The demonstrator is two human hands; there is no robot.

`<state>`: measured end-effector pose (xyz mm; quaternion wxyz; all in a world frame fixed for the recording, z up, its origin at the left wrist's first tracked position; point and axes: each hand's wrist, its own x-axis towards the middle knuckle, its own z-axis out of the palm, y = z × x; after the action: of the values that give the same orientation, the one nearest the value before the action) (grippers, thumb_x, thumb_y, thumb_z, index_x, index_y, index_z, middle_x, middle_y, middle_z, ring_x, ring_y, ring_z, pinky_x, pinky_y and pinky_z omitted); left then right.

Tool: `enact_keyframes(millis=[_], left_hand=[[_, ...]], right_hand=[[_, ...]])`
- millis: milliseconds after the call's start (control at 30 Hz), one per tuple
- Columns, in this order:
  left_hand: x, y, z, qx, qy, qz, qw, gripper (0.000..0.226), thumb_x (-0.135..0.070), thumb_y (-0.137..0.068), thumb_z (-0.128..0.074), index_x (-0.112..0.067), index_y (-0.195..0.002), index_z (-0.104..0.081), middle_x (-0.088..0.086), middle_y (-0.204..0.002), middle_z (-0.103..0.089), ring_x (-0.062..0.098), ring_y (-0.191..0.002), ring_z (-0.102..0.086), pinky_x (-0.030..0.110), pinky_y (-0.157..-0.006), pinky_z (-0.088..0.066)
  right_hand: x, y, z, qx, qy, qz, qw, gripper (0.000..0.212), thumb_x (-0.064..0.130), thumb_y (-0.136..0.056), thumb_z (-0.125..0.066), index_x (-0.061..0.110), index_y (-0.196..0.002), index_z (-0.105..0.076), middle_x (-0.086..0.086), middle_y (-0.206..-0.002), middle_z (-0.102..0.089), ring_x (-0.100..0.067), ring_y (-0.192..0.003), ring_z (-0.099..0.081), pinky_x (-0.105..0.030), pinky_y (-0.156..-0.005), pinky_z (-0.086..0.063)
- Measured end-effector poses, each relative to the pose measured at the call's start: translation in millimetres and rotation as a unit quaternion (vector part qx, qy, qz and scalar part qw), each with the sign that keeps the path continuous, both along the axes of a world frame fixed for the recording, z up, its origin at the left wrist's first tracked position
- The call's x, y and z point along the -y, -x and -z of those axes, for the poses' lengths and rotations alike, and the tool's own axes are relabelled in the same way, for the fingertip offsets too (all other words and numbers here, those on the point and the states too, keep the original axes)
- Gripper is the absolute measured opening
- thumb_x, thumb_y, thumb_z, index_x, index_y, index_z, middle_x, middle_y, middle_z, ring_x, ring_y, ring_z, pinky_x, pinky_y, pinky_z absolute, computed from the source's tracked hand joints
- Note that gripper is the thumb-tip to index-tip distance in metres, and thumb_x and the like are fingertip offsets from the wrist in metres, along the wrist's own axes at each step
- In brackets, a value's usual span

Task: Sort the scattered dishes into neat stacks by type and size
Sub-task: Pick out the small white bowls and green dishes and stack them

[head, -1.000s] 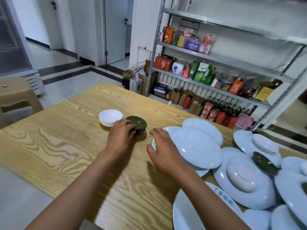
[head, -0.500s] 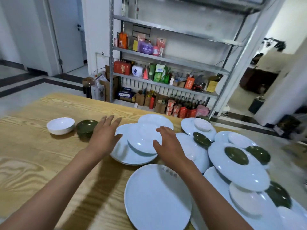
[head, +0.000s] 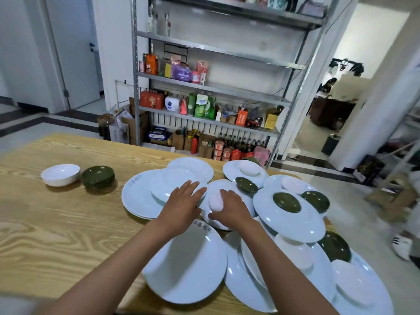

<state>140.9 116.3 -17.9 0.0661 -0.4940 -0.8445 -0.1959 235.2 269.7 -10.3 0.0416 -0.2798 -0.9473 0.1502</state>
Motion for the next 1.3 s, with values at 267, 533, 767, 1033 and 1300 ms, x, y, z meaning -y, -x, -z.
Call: enact_keyframes(millis=[267,533,767,1033,1300], left_hand=[[13.0,-13.2,7.6,0.006,-0.006,-0.01,1.0,0.061,-0.024,-0.089,-0.055,-0.022,-0.146,-0.032,0.004,-0.153,-0.029,0.026,-0.143,-0.019,0.039,-0.114,-0.022],[30.9,-17.2,4.1,0.088,-0.04,-0.03,0.995,0.066,-0.023,-0.091,-0.055,-0.016,-0.149,-0.024,0.004,-0.152,-0.028,0.019,-0.14,-0.024,0.03,-0.108,-0.03],[42.2,-9.9,-3.6,0.124,-0.015,-0.042,0.991,0.068,-0.03,-0.093,-0.054,-0.018,-0.15,-0.019,0.002,-0.154,-0.023,0.018,-0.141,-0.021,0.029,-0.108,-0.028],[46.8,-1.6,-9.8,0.154,-0.071,-0.039,0.985,0.058,-0.03,-0.091,-0.06,-0.018,-0.142,-0.036,-0.003,-0.147,-0.035,0.014,-0.132,-0.036,0.02,-0.101,-0.029],[66.7,12.0,-13.4,0.273,-0.138,-0.066,0.95,0.064,-0.023,-0.09,-0.063,-0.028,-0.145,-0.03,-0.007,-0.138,-0.038,0.017,-0.126,-0.041,0.03,-0.085,-0.045]], right_hand=[[2.5,1.9,-0.7,-0.002,-0.003,0.02,1.0,0.079,0.046,-0.071,-0.067,0.017,-0.138,-0.036,-0.006,-0.131,-0.052,-0.028,-0.119,-0.048,-0.036,-0.095,-0.042],[10.8,0.9,4.3,-0.059,0.008,0.023,0.998,0.091,0.038,-0.068,-0.074,0.012,-0.142,-0.03,-0.01,-0.132,-0.049,-0.029,-0.121,-0.046,-0.035,-0.095,-0.042],[11.5,3.7,-2.3,-0.124,0.091,0.035,0.987,0.083,0.022,-0.073,-0.078,0.011,-0.142,-0.034,-0.011,-0.138,-0.041,-0.026,-0.123,-0.048,-0.027,-0.094,-0.038],[24.2,4.0,-6.1,-0.211,0.236,0.076,0.945,0.053,0.008,-0.077,-0.072,0.013,-0.126,-0.052,-0.005,-0.12,-0.058,-0.022,-0.111,-0.054,-0.027,-0.092,-0.041],[55.6,5.2,-36.8,-0.234,0.228,-0.032,0.945,0.033,-0.001,-0.075,-0.063,0.024,-0.096,-0.062,0.005,-0.098,-0.066,-0.014,-0.092,-0.062,-0.027,-0.077,-0.05]])
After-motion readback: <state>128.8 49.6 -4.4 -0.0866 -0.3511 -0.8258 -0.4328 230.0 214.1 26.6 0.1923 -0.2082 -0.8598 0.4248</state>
